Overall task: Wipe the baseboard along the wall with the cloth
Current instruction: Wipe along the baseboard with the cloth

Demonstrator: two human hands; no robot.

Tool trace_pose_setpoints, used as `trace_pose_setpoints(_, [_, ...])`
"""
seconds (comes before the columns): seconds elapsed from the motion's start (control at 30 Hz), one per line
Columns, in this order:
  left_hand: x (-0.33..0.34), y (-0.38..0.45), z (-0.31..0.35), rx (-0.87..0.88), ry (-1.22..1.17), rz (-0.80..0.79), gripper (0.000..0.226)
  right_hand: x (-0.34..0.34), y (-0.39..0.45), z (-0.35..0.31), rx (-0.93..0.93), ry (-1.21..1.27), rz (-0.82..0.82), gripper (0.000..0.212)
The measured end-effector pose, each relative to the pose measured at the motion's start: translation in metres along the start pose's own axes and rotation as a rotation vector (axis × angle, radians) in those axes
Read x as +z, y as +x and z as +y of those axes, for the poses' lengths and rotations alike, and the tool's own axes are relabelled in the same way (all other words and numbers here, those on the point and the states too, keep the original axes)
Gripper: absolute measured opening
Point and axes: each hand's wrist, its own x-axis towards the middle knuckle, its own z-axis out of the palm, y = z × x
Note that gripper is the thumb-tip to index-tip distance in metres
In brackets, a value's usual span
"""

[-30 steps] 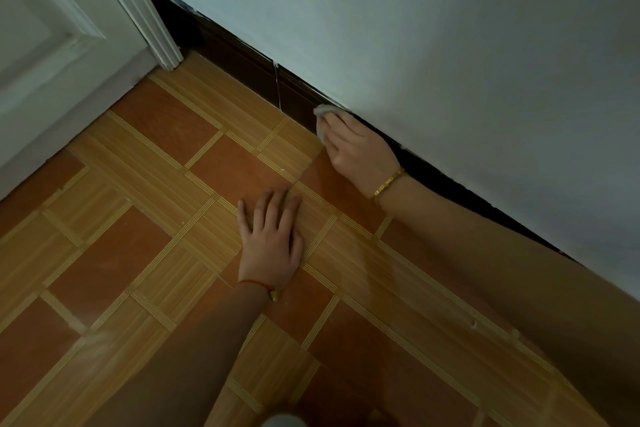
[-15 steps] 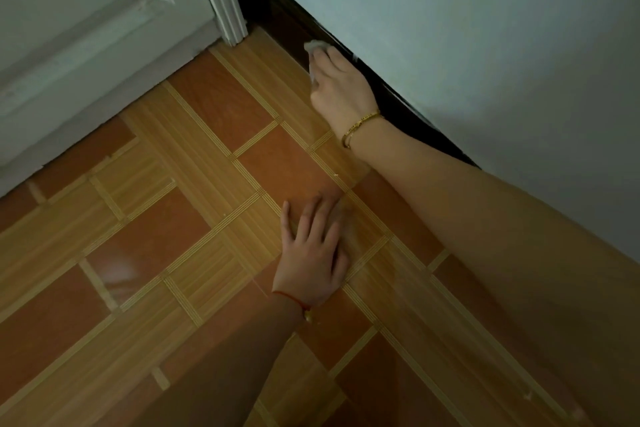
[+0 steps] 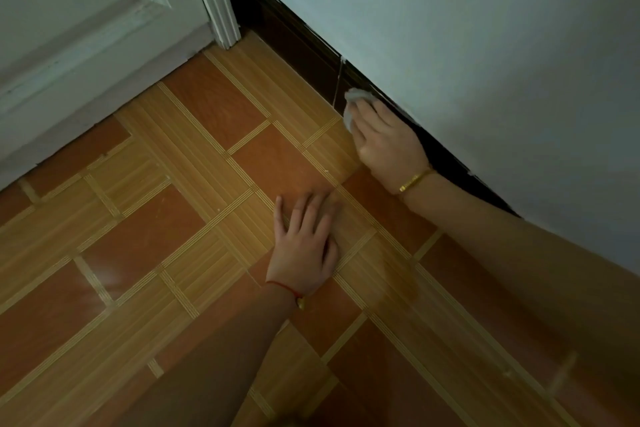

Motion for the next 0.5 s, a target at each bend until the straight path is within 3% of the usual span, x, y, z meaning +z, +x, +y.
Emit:
trace_pose_setpoints(0.13, [0.0, -0.001, 0.001, 0.002, -0.007, 0.026, 0.055, 0.004, -0.074, -0.004, 0.061, 0.004, -0.116, 0.043])
trace_pose_setpoints(0.27, [0.0, -0.001, 0.002, -0.009, -0.016, 0.024, 0.054, 0.002, -0.119, -0.004, 0.069, 0.055, -0.074, 0.027])
trace_pose_setpoints(0.5, [-0.001, -0.002, 0.003, -0.004, -0.017, 0.03, 0.057, -0.014, -0.078, 0.001, 0.003, 0.049, -0.025, 0.029])
